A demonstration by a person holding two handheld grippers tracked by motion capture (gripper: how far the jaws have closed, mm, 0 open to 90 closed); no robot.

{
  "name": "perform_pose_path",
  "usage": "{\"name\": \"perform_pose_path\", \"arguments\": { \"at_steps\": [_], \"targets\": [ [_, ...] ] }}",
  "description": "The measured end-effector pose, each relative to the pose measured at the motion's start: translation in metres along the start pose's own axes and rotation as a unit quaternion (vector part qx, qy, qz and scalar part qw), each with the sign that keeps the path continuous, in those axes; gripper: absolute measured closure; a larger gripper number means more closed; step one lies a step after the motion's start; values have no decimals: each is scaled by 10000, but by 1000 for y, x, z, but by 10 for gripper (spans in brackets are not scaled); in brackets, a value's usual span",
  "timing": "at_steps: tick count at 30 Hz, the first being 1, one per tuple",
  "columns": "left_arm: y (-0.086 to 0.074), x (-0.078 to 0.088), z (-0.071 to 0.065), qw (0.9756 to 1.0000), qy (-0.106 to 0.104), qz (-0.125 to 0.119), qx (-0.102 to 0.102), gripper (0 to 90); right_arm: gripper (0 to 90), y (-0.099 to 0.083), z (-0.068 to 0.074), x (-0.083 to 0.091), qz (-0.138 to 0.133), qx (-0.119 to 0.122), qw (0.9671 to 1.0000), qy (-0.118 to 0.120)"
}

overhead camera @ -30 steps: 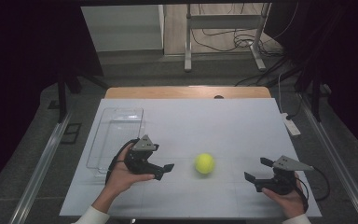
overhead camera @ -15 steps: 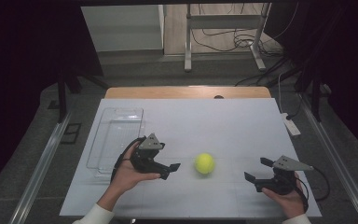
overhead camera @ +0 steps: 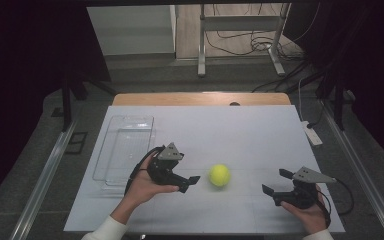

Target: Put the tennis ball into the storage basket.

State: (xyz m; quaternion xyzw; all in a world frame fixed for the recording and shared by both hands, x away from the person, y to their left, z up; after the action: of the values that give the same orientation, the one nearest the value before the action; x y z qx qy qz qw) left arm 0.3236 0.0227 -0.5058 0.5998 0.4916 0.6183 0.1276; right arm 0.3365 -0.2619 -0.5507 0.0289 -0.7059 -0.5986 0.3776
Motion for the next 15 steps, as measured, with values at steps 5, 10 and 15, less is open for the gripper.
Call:
{"name": "perform_pose_path", "arguments": {
  "at_steps": [5, 10, 15],
  "targets": [
    [4, -4, -2, 10000, -43, 14, -31, 85, 83, 0, 0, 0, 7, -1, 10000, 3],
    [7, -10, -3, 9999, -82, 52, -57, 85, 83, -1, -1, 0, 5, -6, 10000, 20],
    [10, -16, -6, 9998, -147, 56, -83, 85, 83, 0, 1, 0, 10, 8, 10000, 31]
  ]
}}
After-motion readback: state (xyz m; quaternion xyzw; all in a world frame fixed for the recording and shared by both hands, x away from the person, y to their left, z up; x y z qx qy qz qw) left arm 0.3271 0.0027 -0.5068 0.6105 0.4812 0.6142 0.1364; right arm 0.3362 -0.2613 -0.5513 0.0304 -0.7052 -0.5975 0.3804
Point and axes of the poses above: each handheld gripper's, and its own axes: x roughly backward along the jaws, y roughly out of its top, z roughly to its left, the point moved 10 cm from there along -x, roughly forward along the jaws, and after that the axes turned 9 degrees about -y, right-handed, at the moved point
